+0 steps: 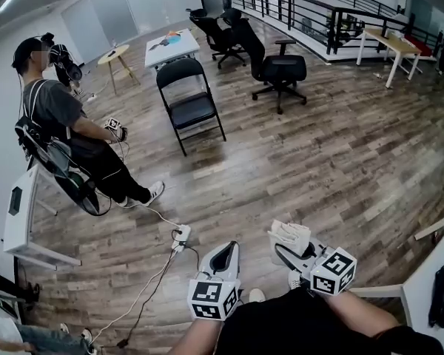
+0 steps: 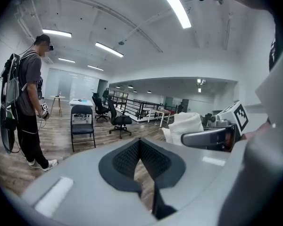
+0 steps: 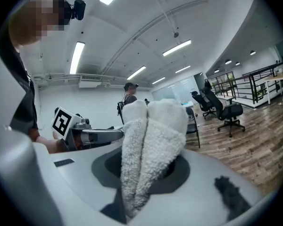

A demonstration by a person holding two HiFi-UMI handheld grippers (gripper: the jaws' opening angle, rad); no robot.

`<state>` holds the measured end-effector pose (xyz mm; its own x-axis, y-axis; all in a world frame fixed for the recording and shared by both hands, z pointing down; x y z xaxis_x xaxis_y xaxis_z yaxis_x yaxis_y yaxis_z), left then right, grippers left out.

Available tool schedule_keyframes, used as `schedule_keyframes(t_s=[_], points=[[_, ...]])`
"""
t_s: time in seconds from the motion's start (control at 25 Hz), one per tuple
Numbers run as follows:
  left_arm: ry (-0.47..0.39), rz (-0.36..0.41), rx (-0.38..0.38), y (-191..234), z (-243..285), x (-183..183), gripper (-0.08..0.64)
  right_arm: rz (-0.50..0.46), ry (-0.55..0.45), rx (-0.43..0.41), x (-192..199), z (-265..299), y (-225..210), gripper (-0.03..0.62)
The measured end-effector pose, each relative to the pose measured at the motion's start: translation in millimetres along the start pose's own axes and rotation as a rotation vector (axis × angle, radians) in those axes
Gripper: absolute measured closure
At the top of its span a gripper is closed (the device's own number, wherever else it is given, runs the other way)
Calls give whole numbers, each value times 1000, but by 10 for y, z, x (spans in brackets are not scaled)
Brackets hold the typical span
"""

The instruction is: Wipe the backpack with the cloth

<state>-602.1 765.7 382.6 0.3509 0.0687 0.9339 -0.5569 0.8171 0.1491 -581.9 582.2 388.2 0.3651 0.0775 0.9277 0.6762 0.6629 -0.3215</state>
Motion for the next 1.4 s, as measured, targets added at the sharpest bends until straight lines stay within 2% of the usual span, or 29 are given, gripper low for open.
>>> schedule_keyframes(t_s=[0.44,0.76,1.08,1.4], points=[[16,45,118,-102,29,77,552,12,-15,102,128,-187,149,507],[20,78,201,-352,169,49,552,24,-49,190,155,-505,125,508],[33,109,284,-919,252,117,552,36,-75,270,277,-1124,171,508],[44,124,351,-1684,66,320,552,56,-93,332,538,-1911,420,508]])
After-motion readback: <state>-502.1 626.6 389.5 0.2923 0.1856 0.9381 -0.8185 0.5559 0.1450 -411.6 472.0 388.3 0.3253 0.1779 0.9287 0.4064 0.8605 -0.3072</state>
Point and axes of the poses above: the fingertips, and each gripper's own axes: z forward along the fingers, y to its left, x out of its underside, the point moved 6 cm from there along -z, backward along the fingers, and after that the axes turned 1 degree about -x, right-handed, at the moved point
